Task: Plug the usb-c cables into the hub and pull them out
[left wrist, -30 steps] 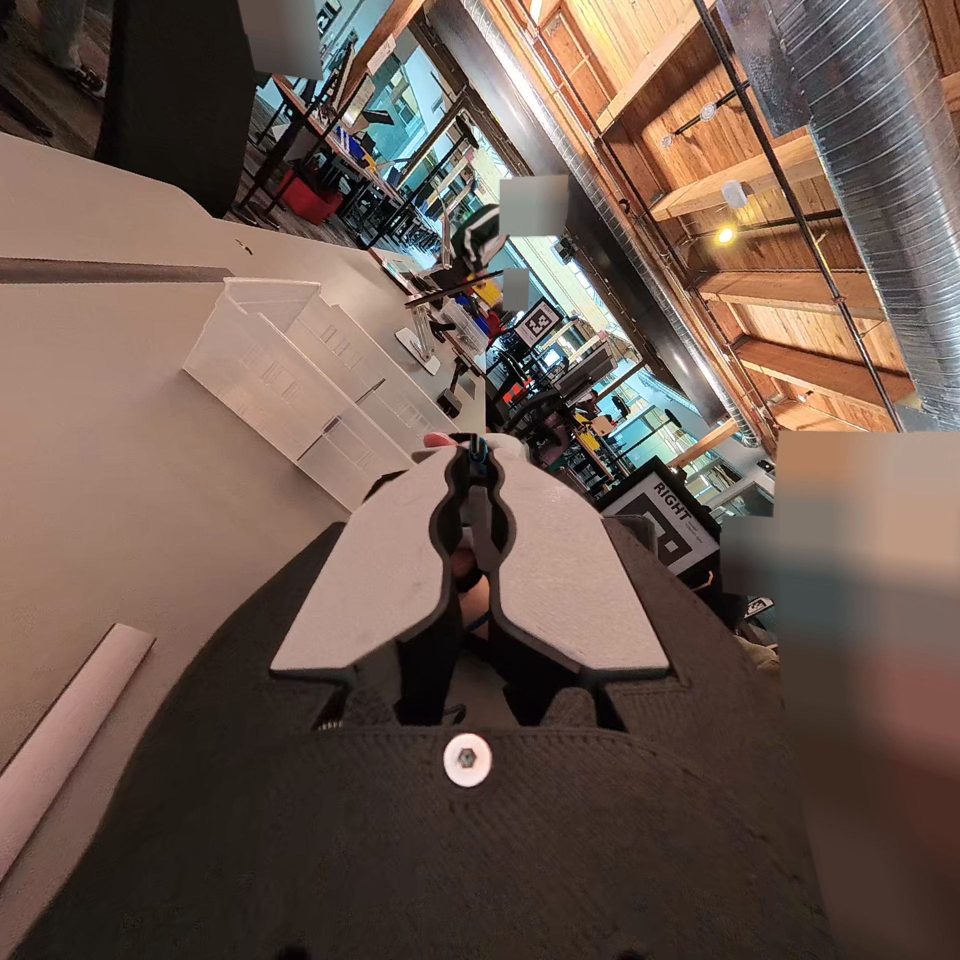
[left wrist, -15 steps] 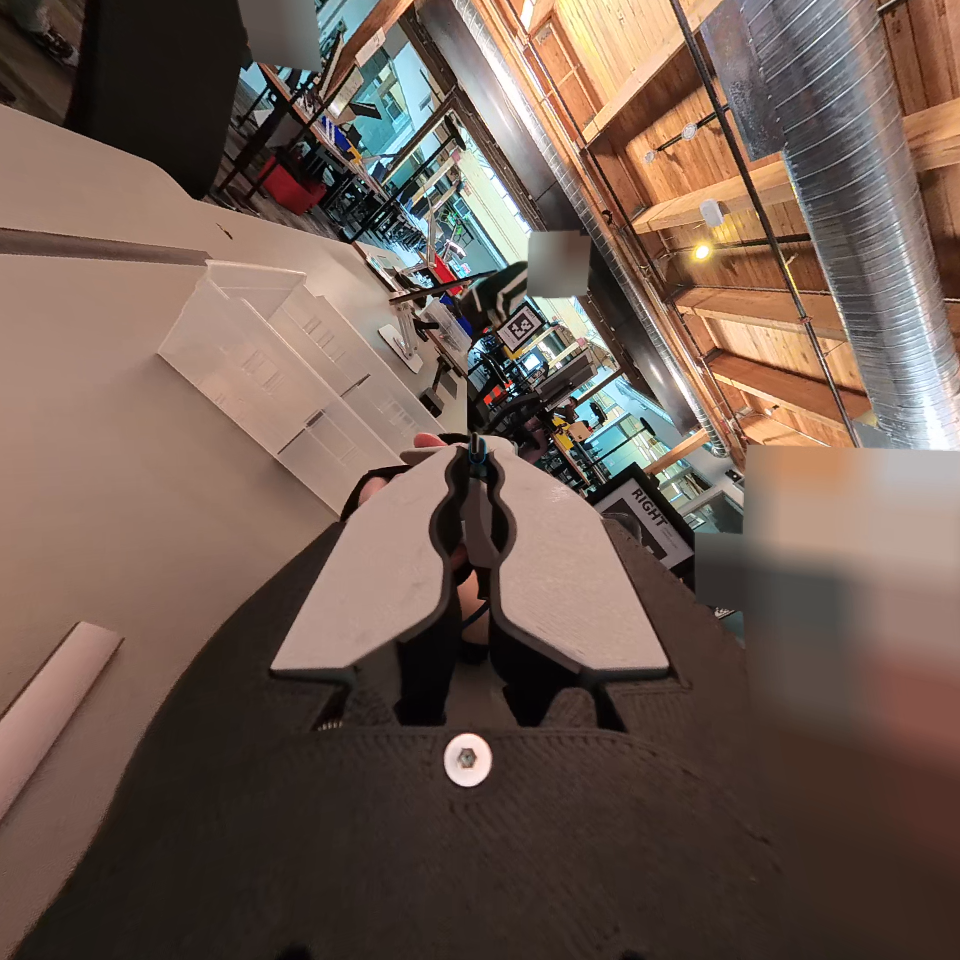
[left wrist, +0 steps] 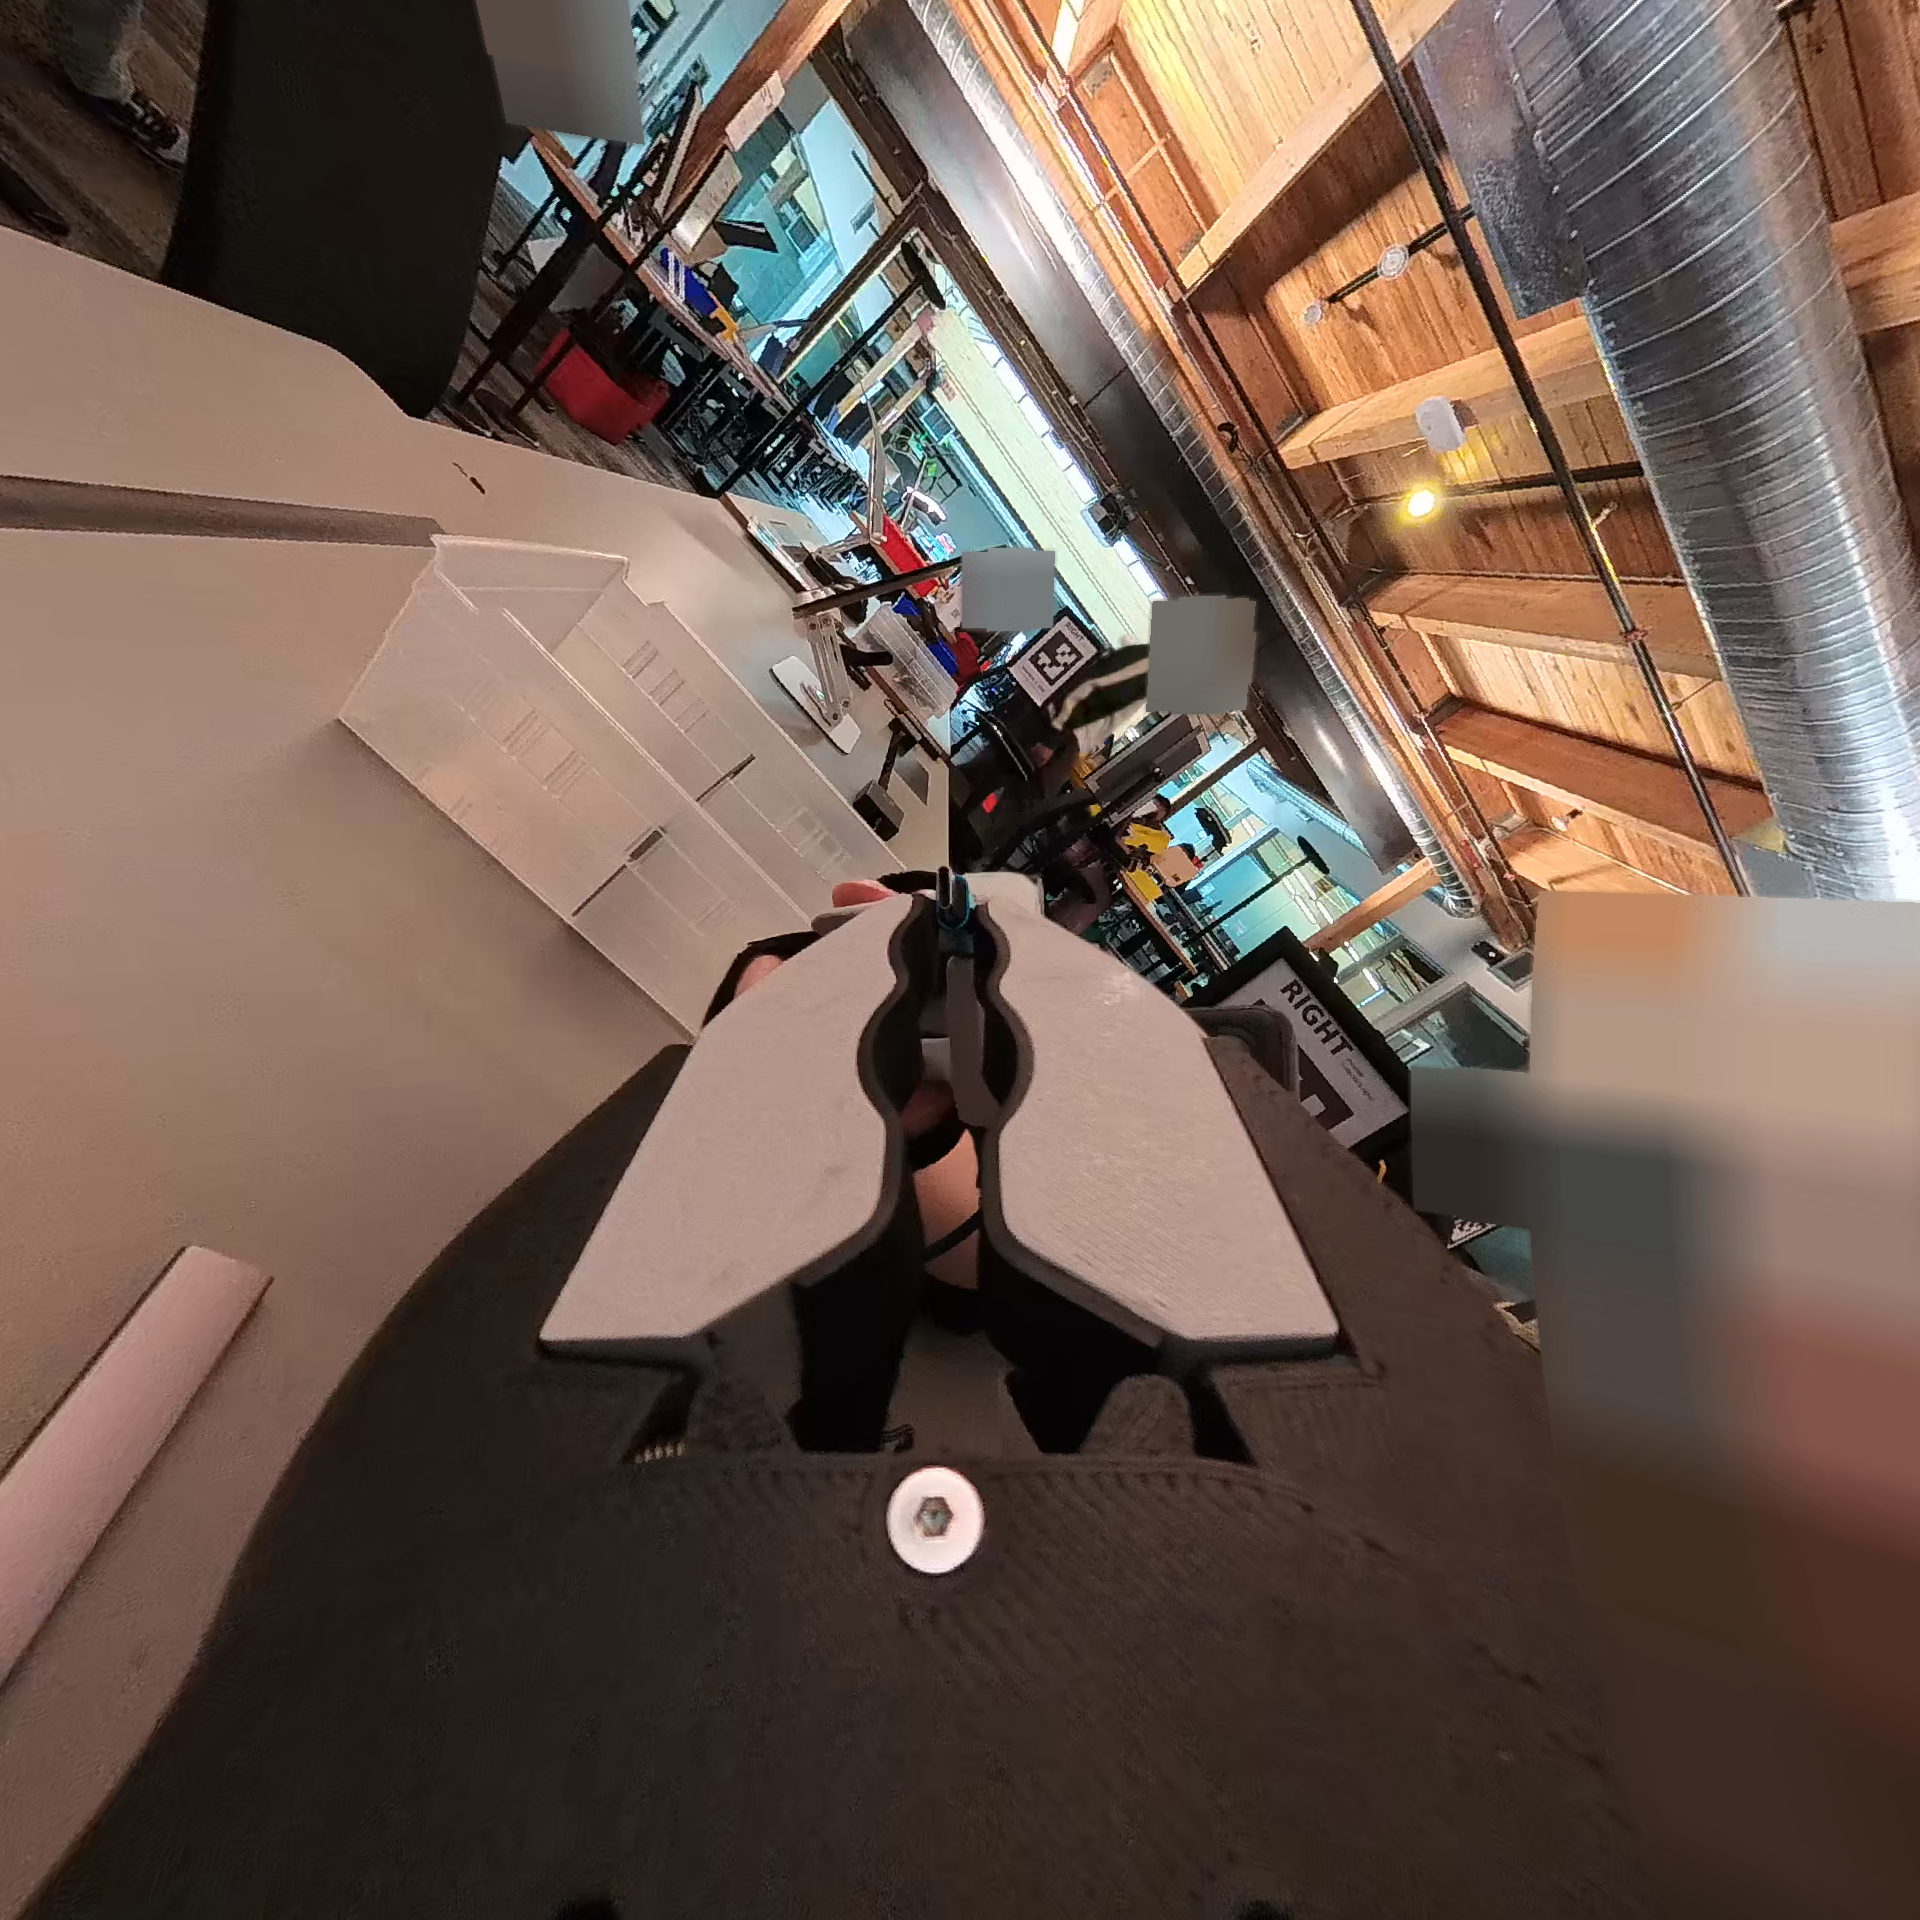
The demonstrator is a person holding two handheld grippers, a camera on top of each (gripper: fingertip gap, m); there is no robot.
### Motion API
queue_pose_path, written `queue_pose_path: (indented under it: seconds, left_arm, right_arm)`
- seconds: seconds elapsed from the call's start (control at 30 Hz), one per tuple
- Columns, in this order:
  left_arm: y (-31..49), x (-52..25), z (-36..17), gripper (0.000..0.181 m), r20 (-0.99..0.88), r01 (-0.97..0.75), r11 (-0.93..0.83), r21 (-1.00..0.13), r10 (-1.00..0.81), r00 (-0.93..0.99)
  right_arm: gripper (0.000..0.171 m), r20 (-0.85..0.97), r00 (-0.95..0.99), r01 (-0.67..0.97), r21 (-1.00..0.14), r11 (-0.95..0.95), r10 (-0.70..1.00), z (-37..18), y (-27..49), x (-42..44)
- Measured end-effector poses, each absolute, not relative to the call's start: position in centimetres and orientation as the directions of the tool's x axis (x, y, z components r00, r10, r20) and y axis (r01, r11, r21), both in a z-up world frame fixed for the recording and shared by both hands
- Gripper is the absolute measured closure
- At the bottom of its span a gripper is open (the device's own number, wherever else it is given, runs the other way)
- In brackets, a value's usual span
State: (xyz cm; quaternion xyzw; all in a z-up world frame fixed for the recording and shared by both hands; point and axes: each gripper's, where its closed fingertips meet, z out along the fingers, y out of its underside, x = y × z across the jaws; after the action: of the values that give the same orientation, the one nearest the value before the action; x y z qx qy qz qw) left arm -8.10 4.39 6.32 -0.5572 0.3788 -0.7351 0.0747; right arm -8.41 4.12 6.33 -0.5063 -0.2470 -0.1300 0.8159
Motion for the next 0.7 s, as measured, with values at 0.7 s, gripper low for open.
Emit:
queue_pose_path:
  seconds: [0.7]
  left_arm:
    - [10.8,-11.4,-11.6,0.123,-0.004,-0.899,0.099,-0.426,-0.994,-0.108]
  right_arm:
    - [0.164,0.437,0.899,0.379,-0.815,0.438,0.035,8.4,3.9,-4.0]
